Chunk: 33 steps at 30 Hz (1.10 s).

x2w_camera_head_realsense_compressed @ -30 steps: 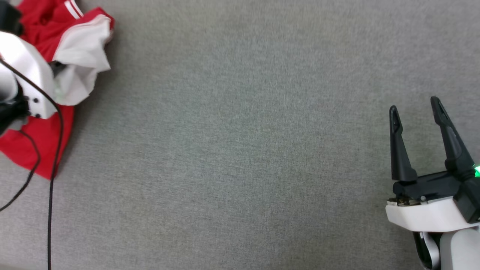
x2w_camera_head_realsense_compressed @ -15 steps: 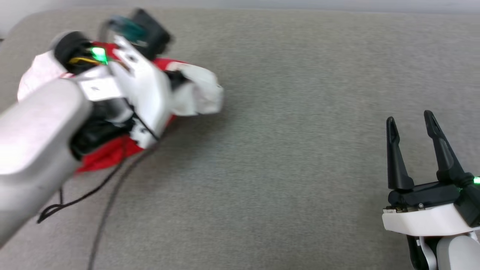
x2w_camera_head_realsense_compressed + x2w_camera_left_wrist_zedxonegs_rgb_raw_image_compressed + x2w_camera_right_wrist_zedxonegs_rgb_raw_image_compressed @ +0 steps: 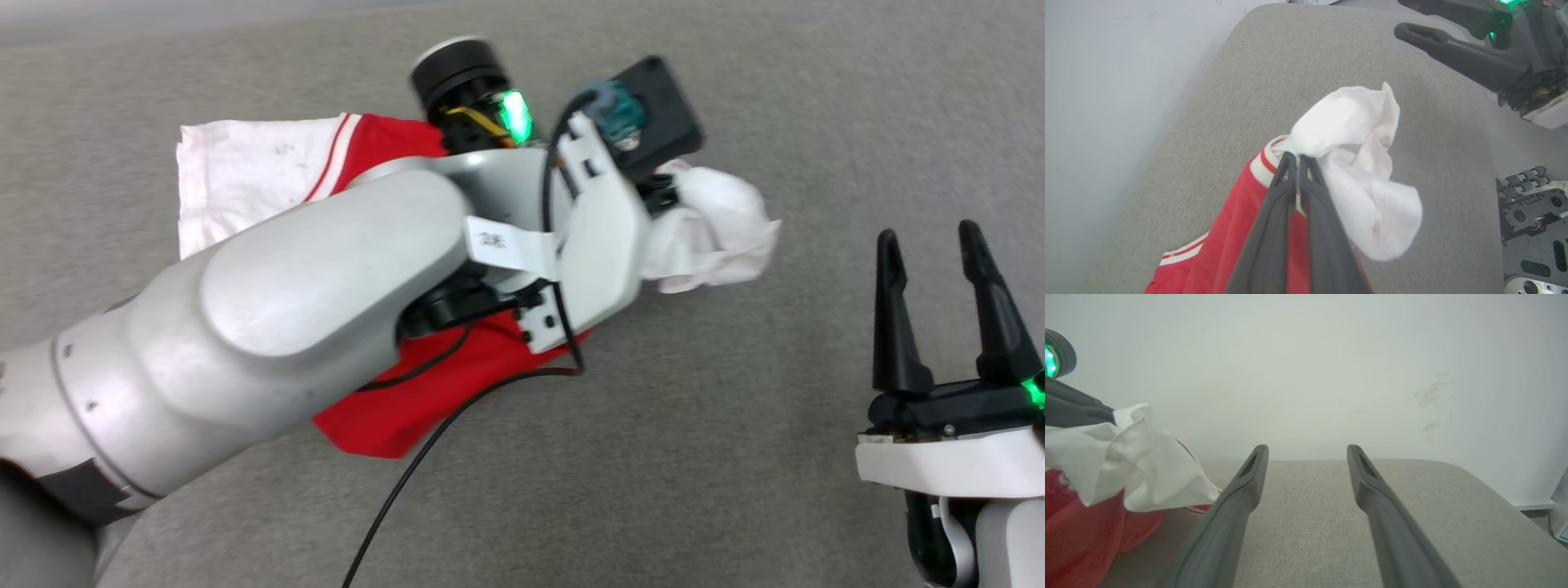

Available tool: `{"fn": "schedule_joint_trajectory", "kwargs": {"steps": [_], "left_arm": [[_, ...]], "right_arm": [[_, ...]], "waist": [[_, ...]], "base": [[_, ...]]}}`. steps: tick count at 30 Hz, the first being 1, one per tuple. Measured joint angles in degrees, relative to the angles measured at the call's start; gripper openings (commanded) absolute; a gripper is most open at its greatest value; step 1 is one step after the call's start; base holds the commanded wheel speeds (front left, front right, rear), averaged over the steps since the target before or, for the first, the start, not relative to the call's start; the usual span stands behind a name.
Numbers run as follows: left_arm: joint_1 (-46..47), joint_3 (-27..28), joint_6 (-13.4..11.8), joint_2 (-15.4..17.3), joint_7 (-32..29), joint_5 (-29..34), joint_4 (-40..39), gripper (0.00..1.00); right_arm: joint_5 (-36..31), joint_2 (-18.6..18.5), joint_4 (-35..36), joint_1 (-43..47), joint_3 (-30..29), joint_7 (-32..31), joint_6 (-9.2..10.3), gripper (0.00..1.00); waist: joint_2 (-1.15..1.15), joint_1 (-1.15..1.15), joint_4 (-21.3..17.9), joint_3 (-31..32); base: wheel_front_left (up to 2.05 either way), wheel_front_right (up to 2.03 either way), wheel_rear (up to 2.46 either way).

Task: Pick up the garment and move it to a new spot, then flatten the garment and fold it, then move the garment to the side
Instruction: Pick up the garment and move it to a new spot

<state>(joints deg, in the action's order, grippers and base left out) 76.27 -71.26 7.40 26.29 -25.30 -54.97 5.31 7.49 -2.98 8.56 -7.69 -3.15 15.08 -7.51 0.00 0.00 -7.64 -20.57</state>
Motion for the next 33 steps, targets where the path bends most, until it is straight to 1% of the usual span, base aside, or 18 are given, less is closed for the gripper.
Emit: {"fn": "schedule_joint_trajectory", "kwargs": {"steps": [4, 8, 11, 14, 20, 23, 25, 26, 27, 28, 33], "left_arm": [[1.73, -1.42, 0.0, -3.56, 2.56, -0.14, 2.53, 0.0], [0.81, -2.01, 0.0, -6.0, 3.78, 1.44, 6.21, 0.0], [-4.34, -2.18, -0.01, -7.8, 1.87, 4.12, 7.8, 0.0], [-9.25, -2.21, 0.0, -8.82, 0.62, 6.57, 9.16, 0.0], [-17.23, -2.11, -0.01, -11.07, -2.29, 9.85, 9.66, 0.0], [-18.81, -2.03, -0.01, -11.96, -2.29, 10.74, 10.34, 0.0], [-18.97, -2.07, -0.01, -12.41, -0.29, 11.9, 11.12, 0.0], [-18.96, -2.1, -0.01, -12.67, 1.03, 12.06, 11.76, 0.27], [-18.95, -2.13, -0.01, -12.91, 2.24, 12.47, 12.11, 0.83], [-18.83, -2.19, 0.0, -13.14, 4.32, 13.14, 12.76, 1.0], [-17.16, -2.2, 0.0, -14.51, 16.58, 13.91, 16.6, 1.0]], "right_arm": [[0.94, -0.01, 0.49, -0.49, -0.81, 0.0, 0.0, 1.0], [1.62, 0.0, 1.0, -1.02, -1.16, 0.0, 0.0, 1.0], [1.81, 0.0, 1.23, -1.98, -1.24, -0.01, 0.0, 1.0], [2.13, 0.0, 1.21, -2.33, -1.36, -0.01, 0.0, 1.0], [2.12, 0.0, 1.05, -2.62, -1.32, 0.0, 0.0, 1.0], [1.93, 0.0, 0.82, -2.78, -0.93, -0.01, 0.0, 1.0], [1.58, 0.0, 0.79, -2.9, -0.81, 0.0, 0.0, 1.0], [1.44, 0.0, 0.7, -2.9, -0.88, 0.0, 0.0, 1.0], [1.3, 0.01, 0.63, -2.88, -0.92, -0.01, 0.0, 1.0], [1.07, 0.0, 0.56, -2.81, -1.05, -0.01, 0.0, 1.0], [0.37, 0.01, -0.22, -1.18, -1.45, -0.01, 0.0, 1.0]], "waist": [[0.0, 0.0, -2.39, -1.85], [0.0, 0.0, -3.94, -4.05], [0.0, 0.0, -4.88, -5.57], [0.0, 0.0, -5.58, -6.71], [0.0, 0.0, -5.7, -7.46], [0.0, 0.0, -5.48, -7.28], [0.0, 0.0, -5.34, -6.93], [0.0, 0.0, -5.22, -6.67], [0.0, 0.0, -5.08, -6.33], [0.0, 0.0, -4.93, -5.92], [0.0, 0.0, -3.94, -2.96]], "base": [[0.0, 0.0, 0.0], [0.0, 0.0, 0.0], [0.0, 0.0, 0.0], [0.0, 0.0, 0.0], [0.0, 0.0, 0.0], [0.0, 0.0, 0.0], [0.0, 0.0, 0.0], [0.0, 0.0, 0.0], [0.0, 0.0, 0.0], [0.0, 0.0, 0.0], [0.0, 0.0, 0.0]]}}
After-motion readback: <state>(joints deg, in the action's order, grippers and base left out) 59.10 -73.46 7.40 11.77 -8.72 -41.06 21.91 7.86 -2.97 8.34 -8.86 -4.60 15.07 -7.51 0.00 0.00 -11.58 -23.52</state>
